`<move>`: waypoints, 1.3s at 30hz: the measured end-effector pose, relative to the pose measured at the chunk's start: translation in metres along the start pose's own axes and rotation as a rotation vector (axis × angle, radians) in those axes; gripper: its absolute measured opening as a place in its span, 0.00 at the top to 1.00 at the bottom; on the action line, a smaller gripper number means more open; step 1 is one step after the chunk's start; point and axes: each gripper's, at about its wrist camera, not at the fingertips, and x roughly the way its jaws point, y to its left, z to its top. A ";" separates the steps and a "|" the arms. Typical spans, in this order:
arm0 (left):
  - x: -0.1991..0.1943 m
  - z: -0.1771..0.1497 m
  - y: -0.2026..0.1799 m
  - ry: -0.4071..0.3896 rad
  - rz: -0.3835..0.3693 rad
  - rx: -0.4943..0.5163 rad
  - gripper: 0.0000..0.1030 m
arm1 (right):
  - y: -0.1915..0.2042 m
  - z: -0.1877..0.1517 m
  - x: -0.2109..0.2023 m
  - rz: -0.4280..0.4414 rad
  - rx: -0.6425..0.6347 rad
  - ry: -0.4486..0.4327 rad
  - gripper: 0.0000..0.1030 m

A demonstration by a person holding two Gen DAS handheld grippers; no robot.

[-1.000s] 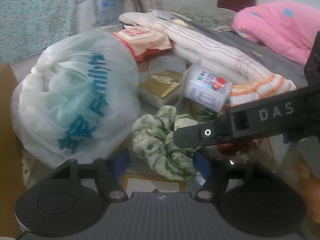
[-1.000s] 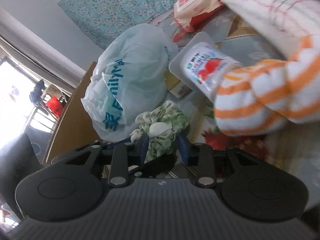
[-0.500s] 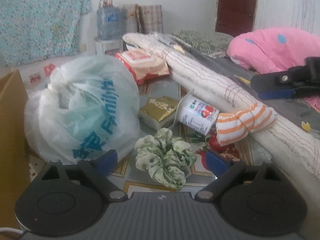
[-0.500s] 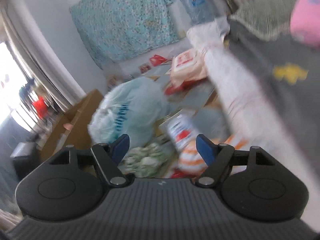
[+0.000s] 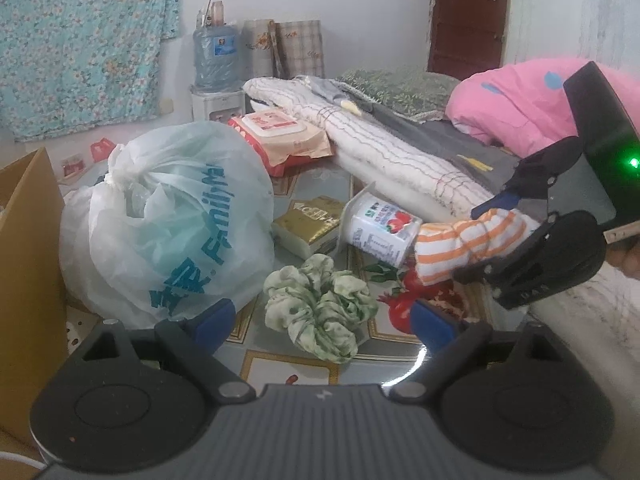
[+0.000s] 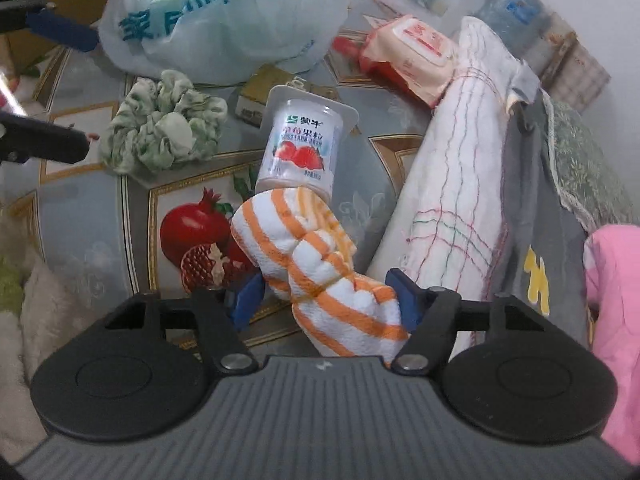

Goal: Organize soft objects
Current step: 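Grasp the orange-and-white striped cloth with the right tool, then lift the striped cloth off the pile with the right tool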

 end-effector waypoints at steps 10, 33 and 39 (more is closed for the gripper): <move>-0.006 -0.007 0.003 0.029 -0.121 -0.016 0.08 | -0.035 -0.025 -0.022 0.399 0.673 -0.108 0.45; 0.051 0.002 -0.014 0.192 -0.257 -0.126 0.28 | 0.000 -0.083 0.039 0.713 1.327 -0.224 0.40; 0.058 0.004 -0.016 0.208 -0.232 -0.120 0.29 | -0.004 -0.083 0.035 0.693 1.259 -0.251 0.34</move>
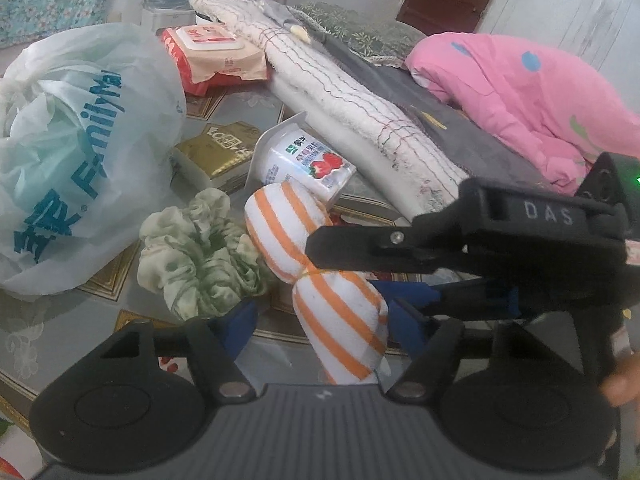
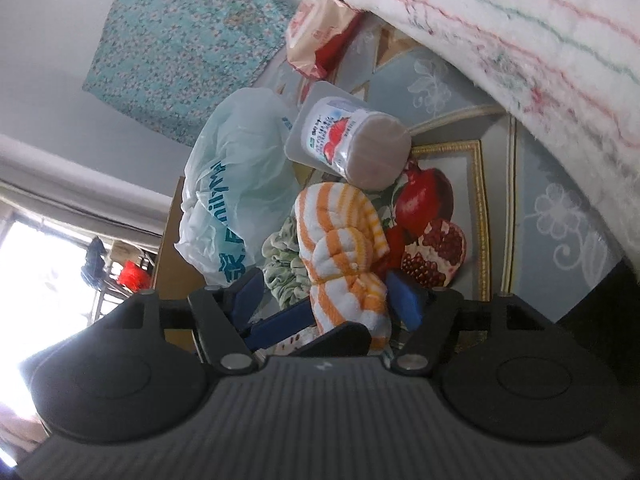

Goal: Organize soft objects
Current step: 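Lift the striped cloth off the pile with the right tool, then carry the striped cloth into the cardboard box and open the right tool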

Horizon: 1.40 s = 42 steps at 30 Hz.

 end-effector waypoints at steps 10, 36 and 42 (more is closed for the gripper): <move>-0.001 0.001 -0.016 -0.015 0.012 0.048 0.37 | -0.012 -0.008 -0.012 0.037 0.023 -0.032 0.66; -0.106 0.011 -0.016 -0.318 0.102 0.078 0.37 | 0.088 -0.007 -0.033 0.226 -0.186 -0.057 0.65; -0.161 0.016 0.012 -0.421 0.240 0.026 0.36 | 0.156 0.001 0.003 0.328 -0.306 0.047 0.63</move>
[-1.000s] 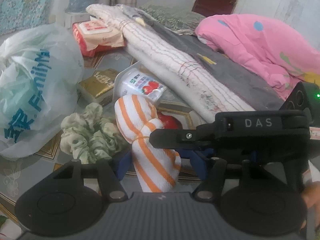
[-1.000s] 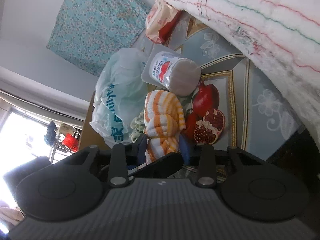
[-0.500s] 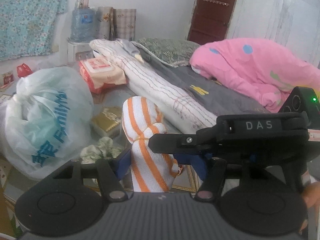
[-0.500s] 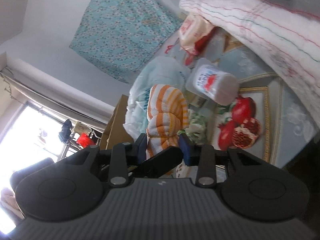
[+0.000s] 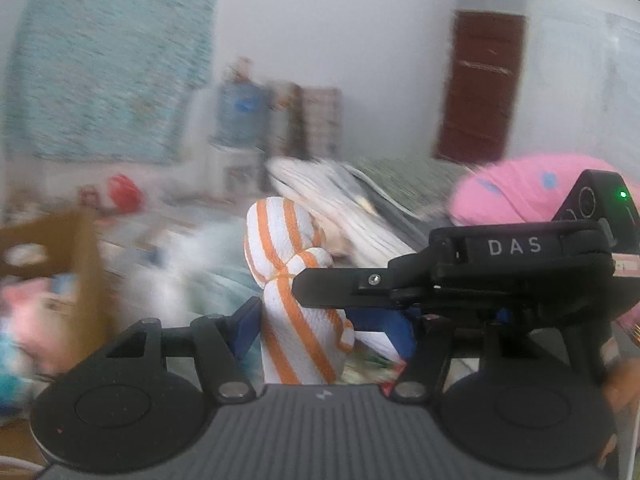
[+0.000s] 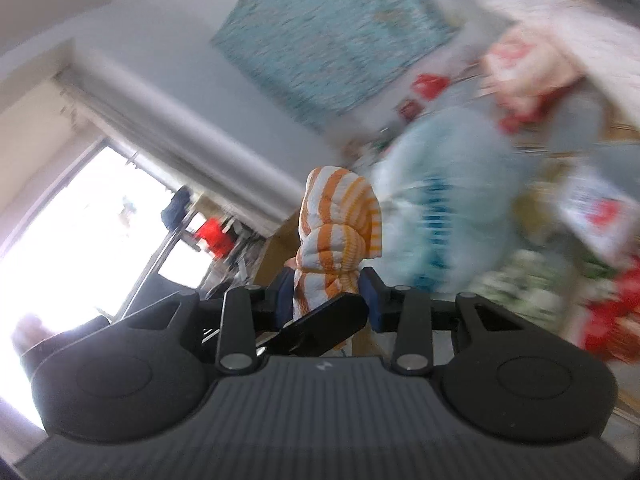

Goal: Organize soft objects
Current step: 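Carry the striped cloth into the cardboard box and open the right tool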

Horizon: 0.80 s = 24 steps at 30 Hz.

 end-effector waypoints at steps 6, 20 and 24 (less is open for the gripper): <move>-0.052 0.019 0.065 -0.031 0.193 -0.034 0.35 | 0.058 0.016 0.103 0.151 -0.063 0.212 0.60; -0.080 -0.004 0.223 0.179 0.444 -0.295 0.34 | 0.111 -0.041 0.310 0.128 -0.012 0.679 0.58; -0.076 -0.016 0.247 0.242 0.460 -0.340 0.35 | 0.106 -0.063 0.343 0.078 0.002 0.762 0.58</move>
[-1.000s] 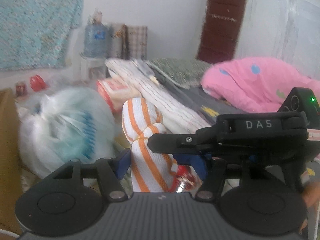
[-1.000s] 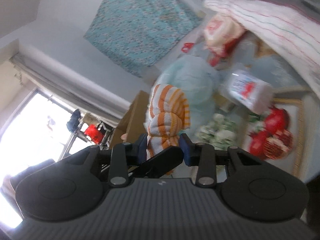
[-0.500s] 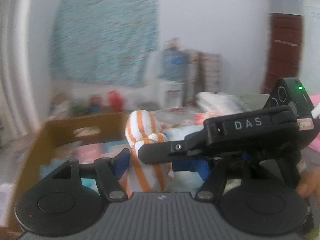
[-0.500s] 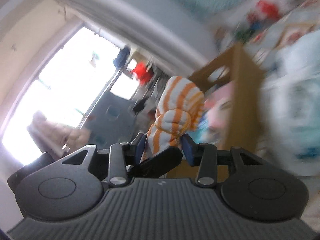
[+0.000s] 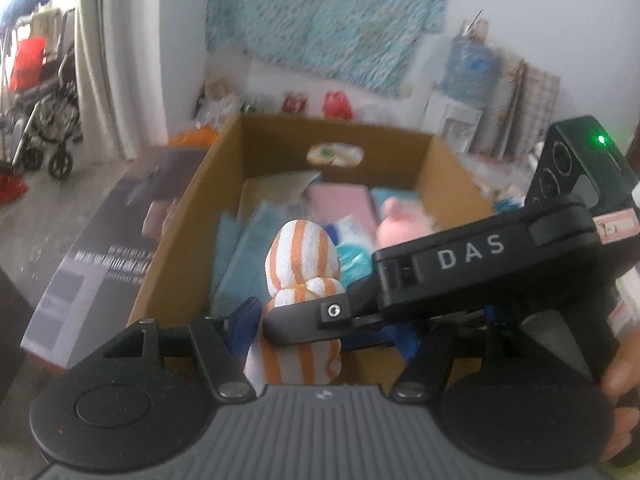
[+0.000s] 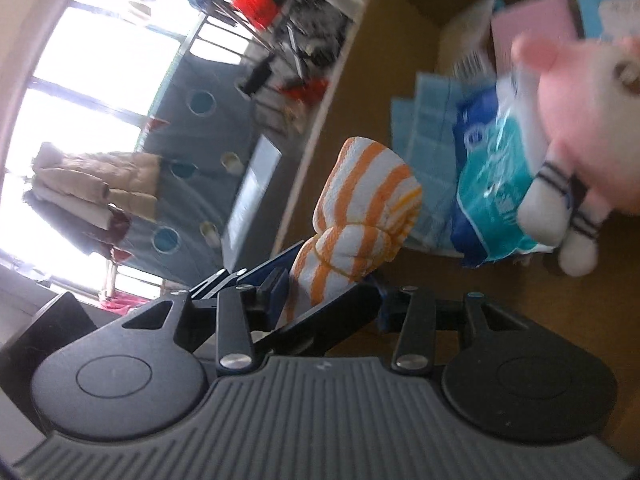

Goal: Organize soft objects
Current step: 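Carry the striped cloth into the cardboard box and open the right tool, then move the right tool back to the pile toward the white yogurt cup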

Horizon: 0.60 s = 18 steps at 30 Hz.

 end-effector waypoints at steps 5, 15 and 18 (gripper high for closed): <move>0.005 -0.011 0.015 0.061 0.012 0.001 0.30 | -0.005 0.004 0.035 -0.062 0.027 0.102 0.57; -0.009 -0.017 0.022 0.030 0.019 -0.011 0.25 | -0.008 0.005 0.055 -0.046 0.090 0.165 0.33; -0.016 -0.016 0.019 0.006 0.020 -0.011 0.24 | -0.007 0.008 0.044 -0.029 0.077 0.126 0.31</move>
